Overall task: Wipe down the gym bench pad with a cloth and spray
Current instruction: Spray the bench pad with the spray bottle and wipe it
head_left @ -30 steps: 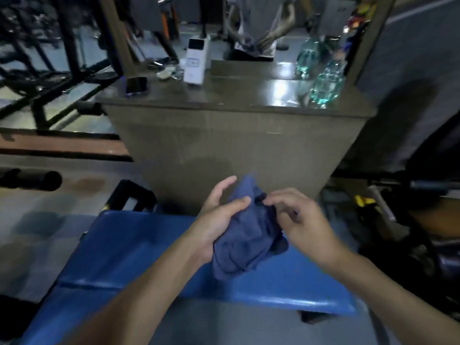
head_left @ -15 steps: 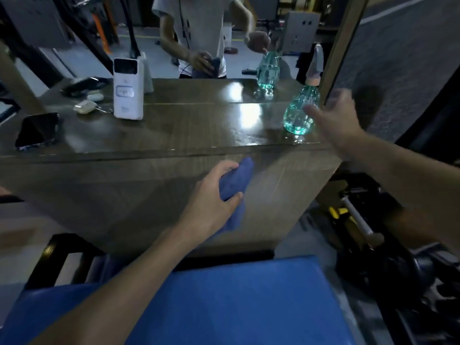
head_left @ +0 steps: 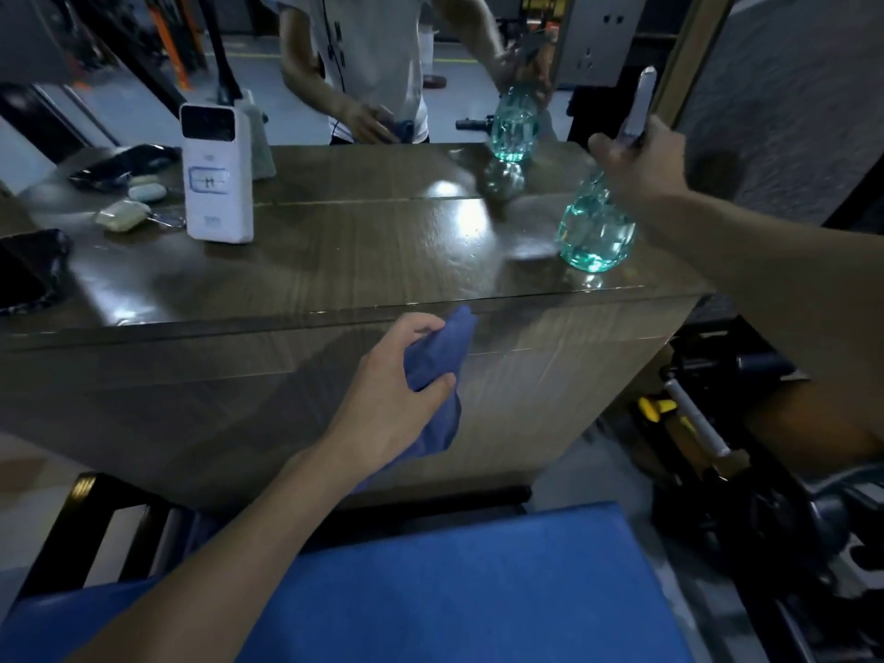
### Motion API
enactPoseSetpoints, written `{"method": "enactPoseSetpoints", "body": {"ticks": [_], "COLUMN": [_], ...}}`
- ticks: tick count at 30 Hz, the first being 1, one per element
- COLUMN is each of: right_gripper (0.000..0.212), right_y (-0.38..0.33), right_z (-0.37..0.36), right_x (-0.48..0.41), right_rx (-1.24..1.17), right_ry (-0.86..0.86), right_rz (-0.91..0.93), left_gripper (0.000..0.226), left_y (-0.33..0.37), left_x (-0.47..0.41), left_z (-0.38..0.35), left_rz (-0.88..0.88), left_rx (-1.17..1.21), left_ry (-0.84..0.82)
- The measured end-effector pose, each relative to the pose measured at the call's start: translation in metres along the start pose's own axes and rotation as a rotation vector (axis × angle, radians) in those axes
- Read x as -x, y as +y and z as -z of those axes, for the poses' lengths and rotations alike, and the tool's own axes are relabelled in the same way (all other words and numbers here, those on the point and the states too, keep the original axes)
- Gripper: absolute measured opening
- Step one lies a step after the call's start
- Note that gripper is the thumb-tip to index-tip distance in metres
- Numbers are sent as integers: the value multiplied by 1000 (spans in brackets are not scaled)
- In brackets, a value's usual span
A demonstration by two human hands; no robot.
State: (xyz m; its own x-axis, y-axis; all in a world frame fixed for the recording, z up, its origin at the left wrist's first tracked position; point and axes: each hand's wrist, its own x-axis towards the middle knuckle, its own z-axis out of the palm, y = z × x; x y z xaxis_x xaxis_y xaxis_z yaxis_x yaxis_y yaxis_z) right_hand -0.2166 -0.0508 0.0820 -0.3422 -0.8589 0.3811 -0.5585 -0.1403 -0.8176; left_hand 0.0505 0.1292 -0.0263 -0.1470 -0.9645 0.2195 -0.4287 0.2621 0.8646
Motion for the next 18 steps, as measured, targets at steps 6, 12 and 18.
{"method": "enactPoseSetpoints", "body": {"ticks": [6,12,18], "right_gripper": [30,12,14], "right_y": [-2,-11,4], "right_z": [1,17,62], "right_x": [32,77,145], "right_rx": [-35,-132,-191], "right_ry": [-135,-109,-131], "right_rz": [87,133,108], "left_gripper": [41,40,39], "left_y": [16,41,64], "left_x": [-3,3,42], "left_z": [-15,-32,-57], "left_rz": [-19,-80,-78], "left_rx": [10,10,8], "left_ry": [-9,8,-3]}}
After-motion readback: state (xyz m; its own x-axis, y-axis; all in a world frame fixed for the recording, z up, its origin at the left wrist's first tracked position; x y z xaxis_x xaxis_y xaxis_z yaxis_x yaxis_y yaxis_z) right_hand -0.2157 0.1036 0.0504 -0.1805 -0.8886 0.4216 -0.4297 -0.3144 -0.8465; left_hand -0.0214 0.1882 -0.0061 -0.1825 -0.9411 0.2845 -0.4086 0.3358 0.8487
